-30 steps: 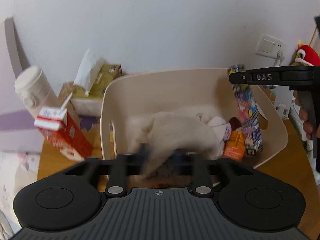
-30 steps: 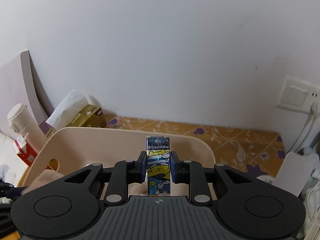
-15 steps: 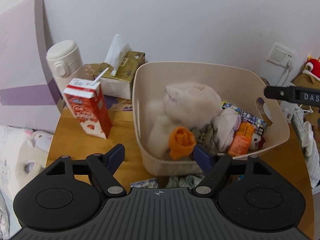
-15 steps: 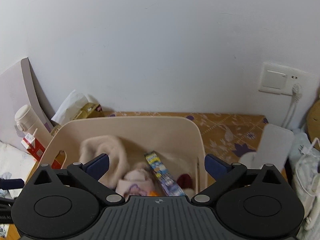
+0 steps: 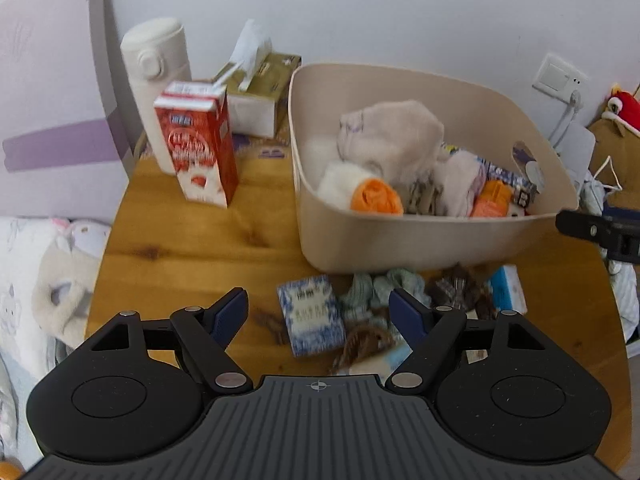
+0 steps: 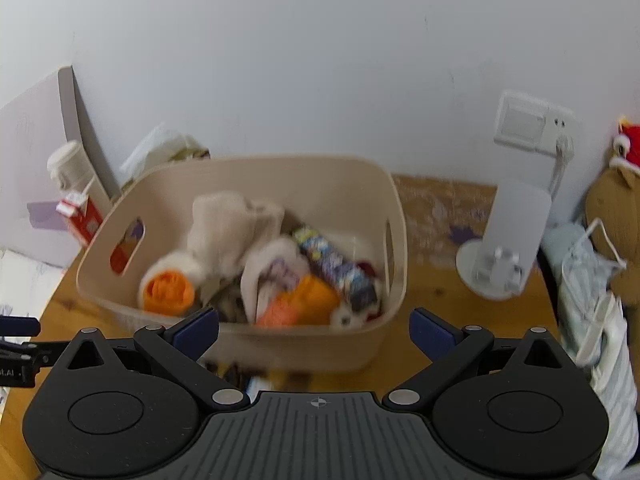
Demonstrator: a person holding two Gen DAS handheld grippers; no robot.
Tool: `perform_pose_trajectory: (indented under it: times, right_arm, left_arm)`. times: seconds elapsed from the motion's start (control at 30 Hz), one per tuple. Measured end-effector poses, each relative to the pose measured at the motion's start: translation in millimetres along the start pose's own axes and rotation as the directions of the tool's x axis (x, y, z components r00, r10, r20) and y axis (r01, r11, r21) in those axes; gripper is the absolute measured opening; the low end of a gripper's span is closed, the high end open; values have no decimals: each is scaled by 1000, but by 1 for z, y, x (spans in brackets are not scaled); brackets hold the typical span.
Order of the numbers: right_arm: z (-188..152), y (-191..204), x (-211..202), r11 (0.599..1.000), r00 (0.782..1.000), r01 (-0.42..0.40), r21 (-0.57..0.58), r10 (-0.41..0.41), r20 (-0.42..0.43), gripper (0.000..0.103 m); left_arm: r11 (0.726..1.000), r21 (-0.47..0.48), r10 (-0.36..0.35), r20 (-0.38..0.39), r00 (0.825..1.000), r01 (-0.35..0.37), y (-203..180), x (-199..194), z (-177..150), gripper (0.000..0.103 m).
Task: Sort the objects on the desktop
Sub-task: 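Move both tools back to the pile, left tool toward the blue-white tissue pack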
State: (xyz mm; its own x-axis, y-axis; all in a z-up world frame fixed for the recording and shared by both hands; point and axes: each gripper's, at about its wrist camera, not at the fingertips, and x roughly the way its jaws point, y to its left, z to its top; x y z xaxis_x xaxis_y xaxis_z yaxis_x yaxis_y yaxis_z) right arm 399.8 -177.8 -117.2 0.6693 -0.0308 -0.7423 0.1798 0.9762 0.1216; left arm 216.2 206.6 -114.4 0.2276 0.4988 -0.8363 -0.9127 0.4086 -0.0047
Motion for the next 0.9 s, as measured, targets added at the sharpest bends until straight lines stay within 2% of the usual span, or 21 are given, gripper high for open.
perform_pose_trajectory:
  times: [0.13,0.3,0.4,0.5,0.67,0.9]
  right_arm:
    - [-17,0,1,999,999,41,5,-41,-24,103]
    - [-30,-8,6,997,997,59,55,-56,-58,103]
    - [-33,-7,10,997,996,60,58,-56,-74,103]
    - [-35,-2,16,998,995,44,54,-39,-92,103]
    - [-37,9,28,999,992,12,38,-8,-124,103]
    - [-34,19,49,1000,981,-20,-20,16,-191,103]
  left_arm:
    - [1000,-19,-18,-19,1000,18,0,3,-18,79]
    - [999,39,16,-84,996,-13,-6,18,-34,79]
    - [999,34,25,-102,995,-22,-4,26,-35,79]
    - [1000,-9,29,-108,994,-30,2,32,-30,79]
    - [991,-124,49,-75,996,-58,13,40,-21,79]
    - [972,-221,54,-138,989,-84,23,66,-12,79]
